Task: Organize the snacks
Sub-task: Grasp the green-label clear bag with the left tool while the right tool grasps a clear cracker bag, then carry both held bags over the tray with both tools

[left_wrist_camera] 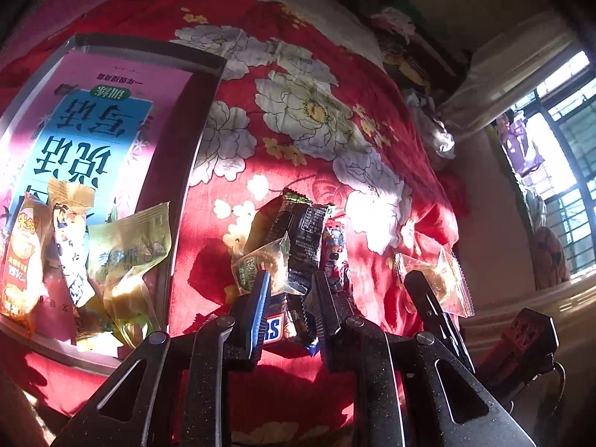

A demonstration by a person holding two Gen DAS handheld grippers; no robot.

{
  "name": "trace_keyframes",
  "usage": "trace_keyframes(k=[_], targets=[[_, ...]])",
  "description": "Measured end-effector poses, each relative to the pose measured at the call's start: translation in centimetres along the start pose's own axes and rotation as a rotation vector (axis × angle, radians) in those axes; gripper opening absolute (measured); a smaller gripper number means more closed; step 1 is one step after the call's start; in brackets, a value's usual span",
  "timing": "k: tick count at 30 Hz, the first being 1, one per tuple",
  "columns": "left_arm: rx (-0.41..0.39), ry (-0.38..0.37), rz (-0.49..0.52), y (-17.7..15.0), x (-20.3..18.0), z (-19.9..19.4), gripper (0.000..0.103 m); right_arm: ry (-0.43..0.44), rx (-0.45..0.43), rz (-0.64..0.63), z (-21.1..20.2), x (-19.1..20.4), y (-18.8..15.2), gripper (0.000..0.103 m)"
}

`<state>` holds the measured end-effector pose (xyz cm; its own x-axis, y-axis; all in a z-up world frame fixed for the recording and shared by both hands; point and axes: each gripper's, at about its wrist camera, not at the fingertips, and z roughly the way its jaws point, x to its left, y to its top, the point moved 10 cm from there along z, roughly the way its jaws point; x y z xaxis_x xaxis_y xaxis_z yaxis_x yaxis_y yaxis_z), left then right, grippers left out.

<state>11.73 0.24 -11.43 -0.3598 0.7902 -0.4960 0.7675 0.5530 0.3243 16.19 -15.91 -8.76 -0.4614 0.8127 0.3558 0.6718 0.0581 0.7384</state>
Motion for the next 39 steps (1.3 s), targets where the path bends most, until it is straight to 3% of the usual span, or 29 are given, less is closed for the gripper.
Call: trace_keyframes(k=[7, 14, 23, 29, 35, 39], targets=[[0.036, 0.059, 0.107, -0.5, 0.3, 2.0, 0.025, 0.016, 0.009, 0.026, -0.5, 0.3, -0.2, 0.044], [0.042, 0.109, 0.169, -0.1, 0.7, 3.3, 0.046, 0.023, 0.008, 0.045, -0.9, 0.1, -0.4, 0.044], [0.071, 0.106, 0.163, -0.2, 1.2, 4.6, 0.055, 0.028, 0.011, 0.044, -0.9, 0.2, -0.5, 0.044], [0.059, 0.13, 0.171, 0.0, 1.5, 5.0, 0.056, 0.028, 0.009, 0.046, -0.9, 0.2, -0.6, 0.044], [0.036, 0.143, 0.196, 0.3, 1.6, 4.7, 0.041, 0.03, 0.003, 0.037, -1.1, 0.5, -0.5, 0.044], [0.03, 0.115, 0.188, 0.6, 1.6, 3.9, 0.039, 0.033, -0.008, 0.034, -1.4, 0.8, -0.3, 0.044]])
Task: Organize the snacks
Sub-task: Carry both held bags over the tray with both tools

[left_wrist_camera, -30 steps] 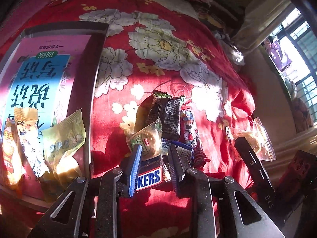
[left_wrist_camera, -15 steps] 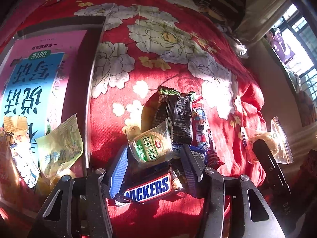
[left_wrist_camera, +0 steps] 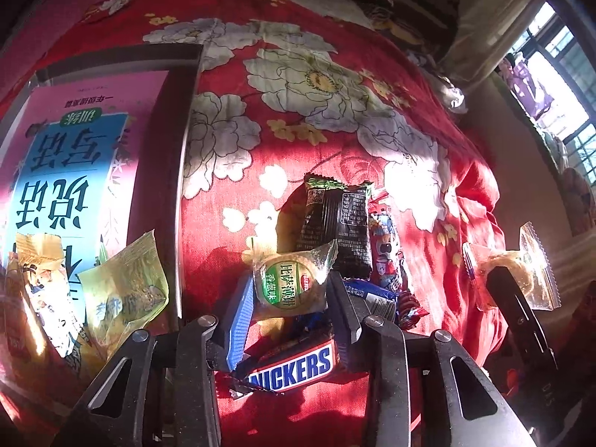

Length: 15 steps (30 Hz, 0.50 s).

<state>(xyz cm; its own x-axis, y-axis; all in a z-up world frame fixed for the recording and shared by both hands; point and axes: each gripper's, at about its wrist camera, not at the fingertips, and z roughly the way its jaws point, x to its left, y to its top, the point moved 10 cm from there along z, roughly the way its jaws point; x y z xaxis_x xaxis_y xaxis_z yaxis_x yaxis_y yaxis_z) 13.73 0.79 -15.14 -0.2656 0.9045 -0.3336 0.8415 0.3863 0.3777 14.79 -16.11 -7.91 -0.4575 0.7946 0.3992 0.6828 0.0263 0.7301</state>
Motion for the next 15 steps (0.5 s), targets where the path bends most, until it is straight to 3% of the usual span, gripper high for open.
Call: trace_keyframes(k=[15], targets=[[-0.093, -0.055, -0.025, 1.8, 0.9, -5.8, 0.038, 0.038, -0.014, -0.016, -0.8, 2.7, 0.4, 0.044]])
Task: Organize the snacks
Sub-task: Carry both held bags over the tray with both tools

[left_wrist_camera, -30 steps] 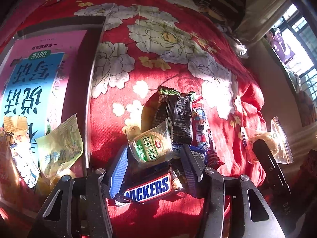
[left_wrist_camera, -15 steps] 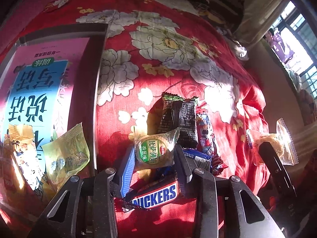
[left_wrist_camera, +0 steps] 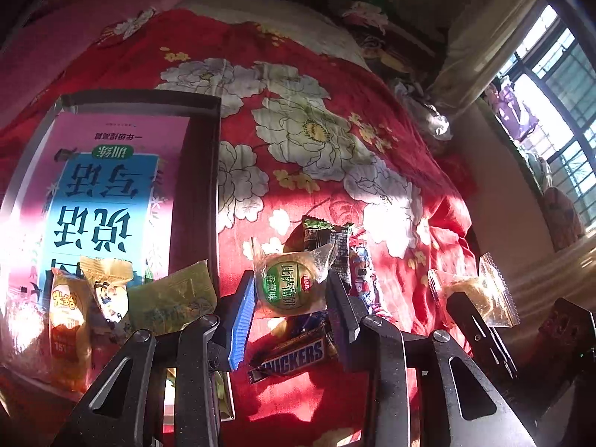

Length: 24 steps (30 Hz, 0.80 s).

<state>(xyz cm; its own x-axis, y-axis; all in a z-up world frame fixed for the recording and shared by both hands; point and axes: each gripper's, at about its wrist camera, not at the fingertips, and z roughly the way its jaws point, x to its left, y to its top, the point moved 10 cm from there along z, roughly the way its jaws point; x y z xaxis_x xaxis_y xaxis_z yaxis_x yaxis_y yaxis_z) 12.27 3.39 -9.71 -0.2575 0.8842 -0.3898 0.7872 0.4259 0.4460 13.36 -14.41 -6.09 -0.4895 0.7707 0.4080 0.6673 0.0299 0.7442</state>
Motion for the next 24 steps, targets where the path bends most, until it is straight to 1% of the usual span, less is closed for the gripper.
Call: trace_keyframes(k=[13, 24], targets=[[-0.045, -0.007, -0.046, 0.6, 3.0, -3.9, 0.038, 0.048, 0.012, -0.033, -0.2, 3.6, -0.2, 0.044], [-0.075, 0.005, -0.09, 0.5, 6.4, -6.3, 0.038, 0.116, 0.036, -0.076, 0.2, 7.8, -0.9, 0.044]])
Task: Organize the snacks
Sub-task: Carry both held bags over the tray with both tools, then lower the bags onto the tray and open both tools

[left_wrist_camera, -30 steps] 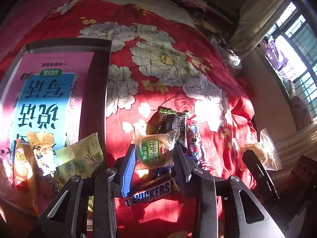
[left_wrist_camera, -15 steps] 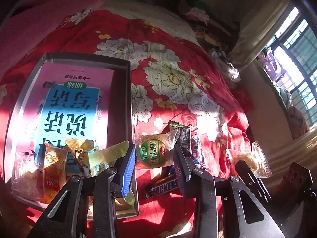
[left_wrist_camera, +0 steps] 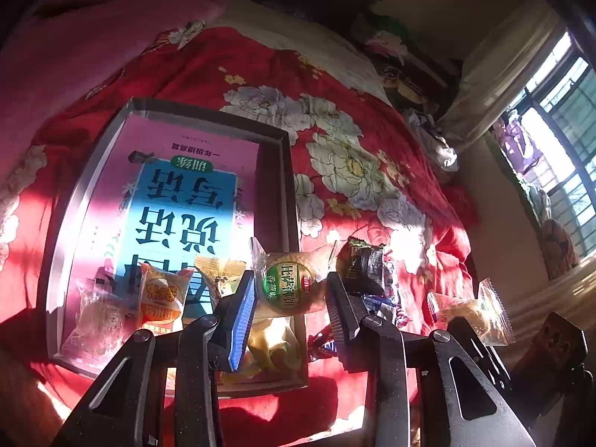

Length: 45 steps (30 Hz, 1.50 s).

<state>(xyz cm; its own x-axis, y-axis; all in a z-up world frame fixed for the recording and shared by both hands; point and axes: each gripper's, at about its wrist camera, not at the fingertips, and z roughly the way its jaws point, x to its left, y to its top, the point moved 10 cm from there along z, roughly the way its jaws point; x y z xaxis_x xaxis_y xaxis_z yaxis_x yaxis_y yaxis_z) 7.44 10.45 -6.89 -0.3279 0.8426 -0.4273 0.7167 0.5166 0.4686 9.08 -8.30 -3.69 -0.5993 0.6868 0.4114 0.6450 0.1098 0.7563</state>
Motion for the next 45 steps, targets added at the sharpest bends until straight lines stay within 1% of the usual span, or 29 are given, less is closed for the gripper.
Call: trace_keyframes(k=[6, 15, 22, 31, 45], targets=[[-0.01, 0.001, -0.024, 0.0, 1.7, -1.0, 0.038, 0.038, 0.026, -0.024, 0.7, 2.3, -0.5, 0.044], [-0.006, 0.01, -0.06, -0.5, 4.2, -2.0, 0.038, 0.072, 0.07, -0.064, 2.1, 5.1, -1.6, 0.044], [0.014, 0.009, -0.059, -1.5, 5.3, -2.4, 0.038, 0.096, 0.11, -0.086, 3.2, 6.9, -2.8, 0.044], [0.073, -0.019, -0.062, -3.3, 5.5, -1.5, 0.038, 0.122, 0.173, -0.092, 4.8, 8.3, -4.6, 0.044], [0.141, -0.015, -0.026, -5.0, 4.9, 0.5, 0.039, 0.132, 0.24, -0.108, 6.3, 8.9, -6.3, 0.044]])
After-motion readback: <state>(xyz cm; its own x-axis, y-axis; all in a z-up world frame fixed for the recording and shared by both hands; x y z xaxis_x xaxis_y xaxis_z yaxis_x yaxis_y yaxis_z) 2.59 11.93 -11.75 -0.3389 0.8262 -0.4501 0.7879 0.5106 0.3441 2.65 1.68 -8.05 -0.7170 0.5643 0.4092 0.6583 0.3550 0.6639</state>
